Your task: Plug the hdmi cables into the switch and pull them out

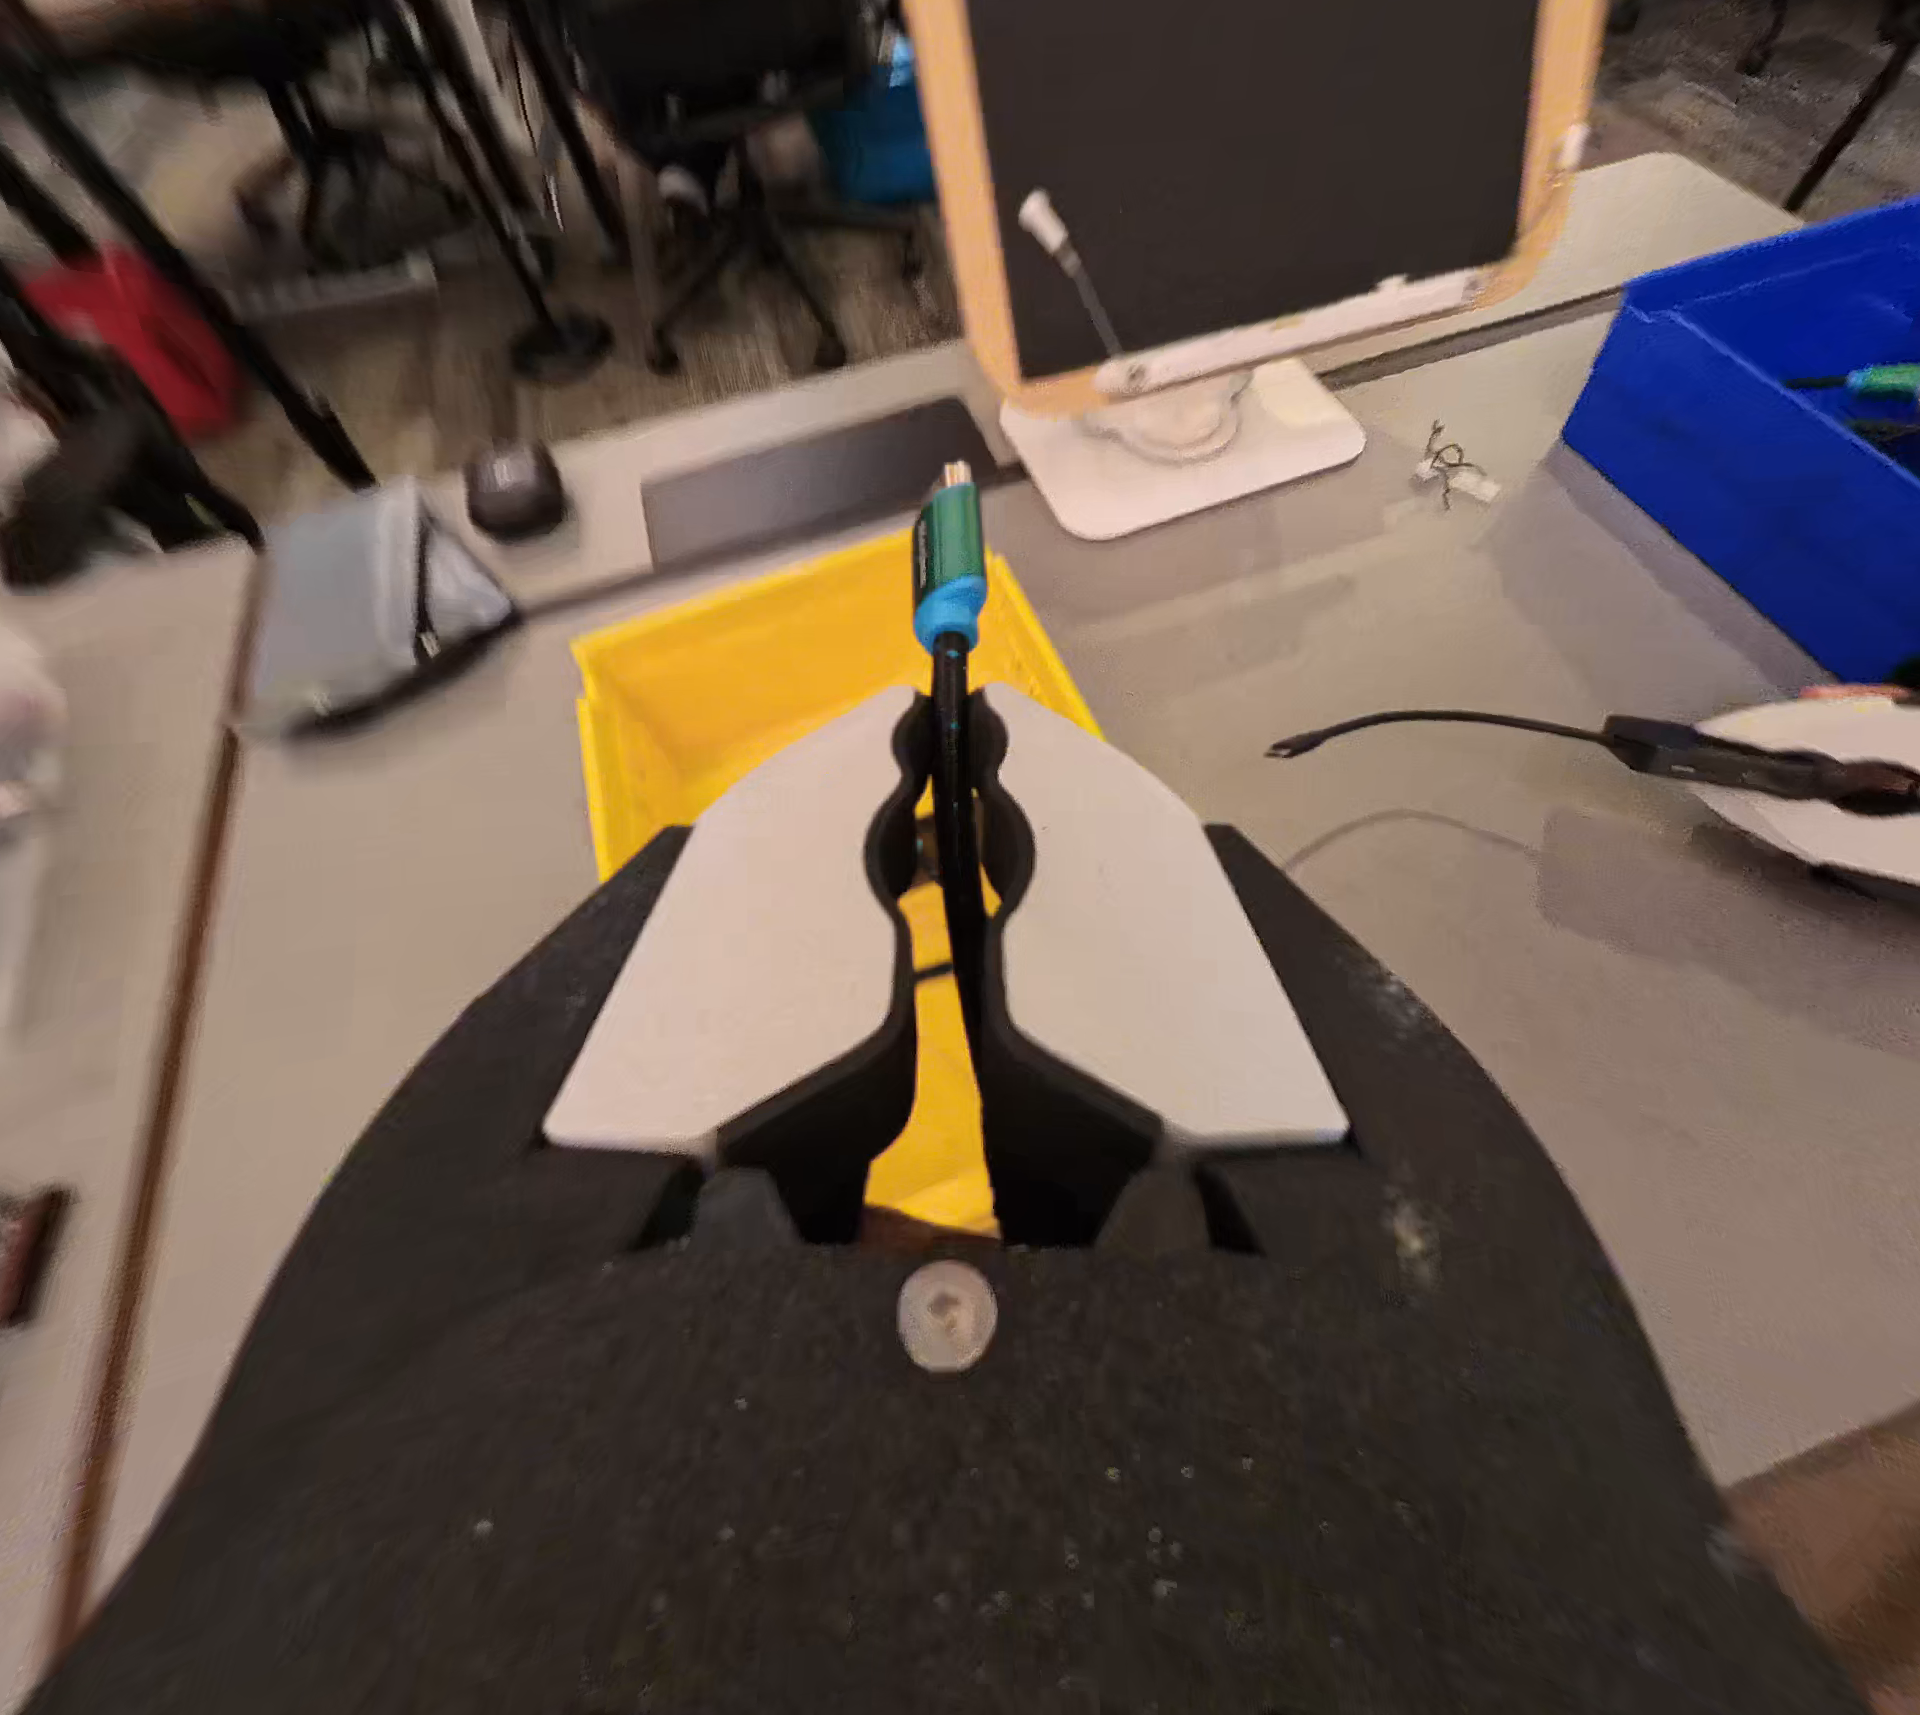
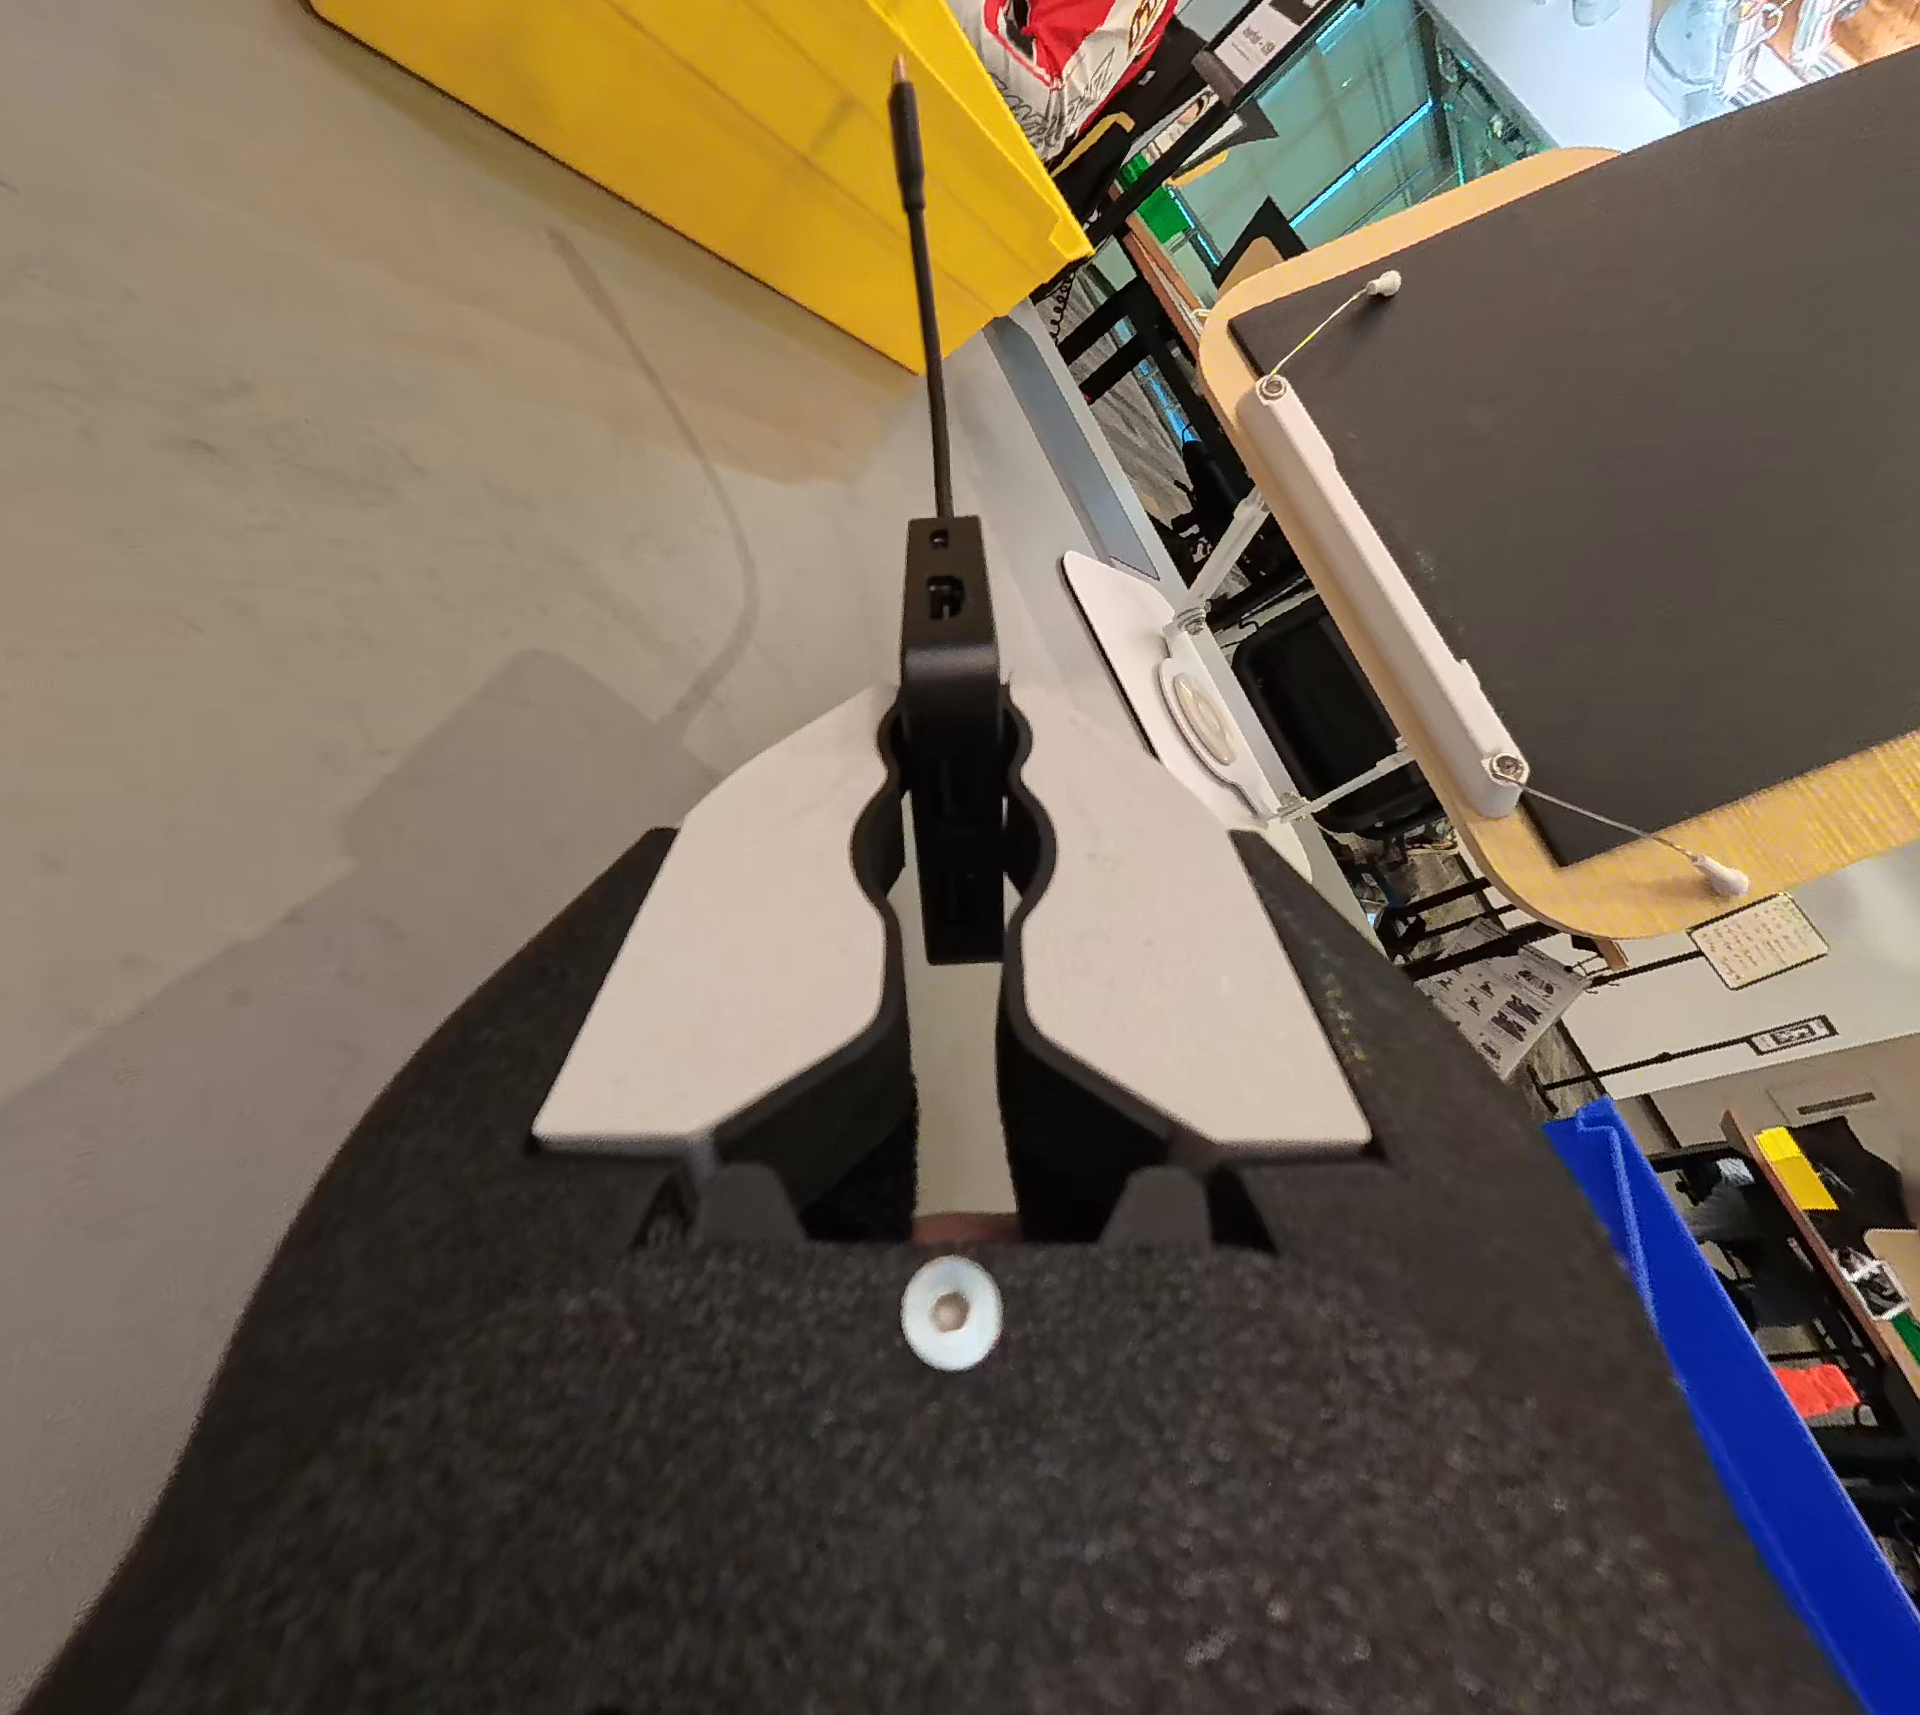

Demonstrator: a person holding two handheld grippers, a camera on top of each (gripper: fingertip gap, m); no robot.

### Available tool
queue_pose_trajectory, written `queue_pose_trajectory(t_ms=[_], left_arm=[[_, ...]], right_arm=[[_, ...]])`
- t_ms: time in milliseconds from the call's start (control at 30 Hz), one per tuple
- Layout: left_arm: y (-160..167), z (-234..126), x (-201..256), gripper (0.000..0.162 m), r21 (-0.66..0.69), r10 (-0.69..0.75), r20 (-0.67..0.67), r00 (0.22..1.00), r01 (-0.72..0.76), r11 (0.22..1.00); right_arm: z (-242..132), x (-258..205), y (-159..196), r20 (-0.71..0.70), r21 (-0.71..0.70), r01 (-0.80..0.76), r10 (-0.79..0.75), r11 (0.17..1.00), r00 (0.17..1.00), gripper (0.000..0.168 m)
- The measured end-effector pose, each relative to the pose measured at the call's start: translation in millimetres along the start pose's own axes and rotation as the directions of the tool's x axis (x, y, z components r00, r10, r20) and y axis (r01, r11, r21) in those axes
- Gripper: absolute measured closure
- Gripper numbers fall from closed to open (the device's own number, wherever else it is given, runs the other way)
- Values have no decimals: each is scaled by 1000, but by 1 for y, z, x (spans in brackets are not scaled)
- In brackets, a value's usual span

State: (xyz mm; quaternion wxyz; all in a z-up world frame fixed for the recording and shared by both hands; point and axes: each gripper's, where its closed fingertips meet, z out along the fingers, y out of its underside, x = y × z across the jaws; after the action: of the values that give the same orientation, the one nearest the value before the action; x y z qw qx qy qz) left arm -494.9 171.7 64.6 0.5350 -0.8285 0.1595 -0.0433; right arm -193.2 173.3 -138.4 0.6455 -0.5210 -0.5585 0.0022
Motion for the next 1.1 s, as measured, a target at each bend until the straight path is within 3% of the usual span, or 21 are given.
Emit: queue_pose_trajectory(t_ms=[100, 200, 267, 367, 467, 600, 700, 833, 900, 1033, 1100], left_arm=[[-32, -32, 44, 156, 111, 229, 8, 973, -229, 967], [-27, -55, 119, 156, 194, 444, -60, 894, -426, 884], [4, -60, 179, 156, 244, 557, -178, 811, -512, 824], [66, -46, 241, 156, 205, 570, -327, 754, -532, 822], [120, -25, 275, 155, 167, 569, -401, 718, -553, 816], [161, -24, 325, 155, 173, 459, -586, 667, -451, 876], [176, -17, 330, 155, 135, 405, -628, 664, -420, 897], [169, -14, 314, 155, 124, 378, -629, 679, -393, 911], [148, -16, 289, 155, 152, 443, -560, 701, -438, 886], [68, -45, 229, 156, 253, 577, -313, 754, -519, 816], [51, -57, 220, 156, 262, 655, -221, 723, -603, 754]], right_arm=[[-1, 4, -1, -17, 7, -14, 14, 1000, 1000, 155], [-3, 8, -1, -27, 10, -46, 46, 999, 999, 156], [-5, 10, -3, -17, 20, -109, 109, 994, 994, 156], [-8, 15, -5, -21, 40, -152, 153, 988, 988, 156], [-9, 13, -6, -21, 41, -136, 137, 990, 990, 156], [-8, 7, -8, -17, 41, -81, 82, 996, 996, 156], [-7, 4, -9, -20, 35, -48, 48, 998, 999, 156], [-7, 5, -8, -19, 35, -57, 57, 998, 998, 156], [-8, 7, -8, -24, 41, -78, 79, 996, 997, 156], [-11, 13, -10, -30, 62, -122, 124, 991, 992, 156], [-11, 13, -10, -34, 62, -115, 118, 991, 992, 156]])
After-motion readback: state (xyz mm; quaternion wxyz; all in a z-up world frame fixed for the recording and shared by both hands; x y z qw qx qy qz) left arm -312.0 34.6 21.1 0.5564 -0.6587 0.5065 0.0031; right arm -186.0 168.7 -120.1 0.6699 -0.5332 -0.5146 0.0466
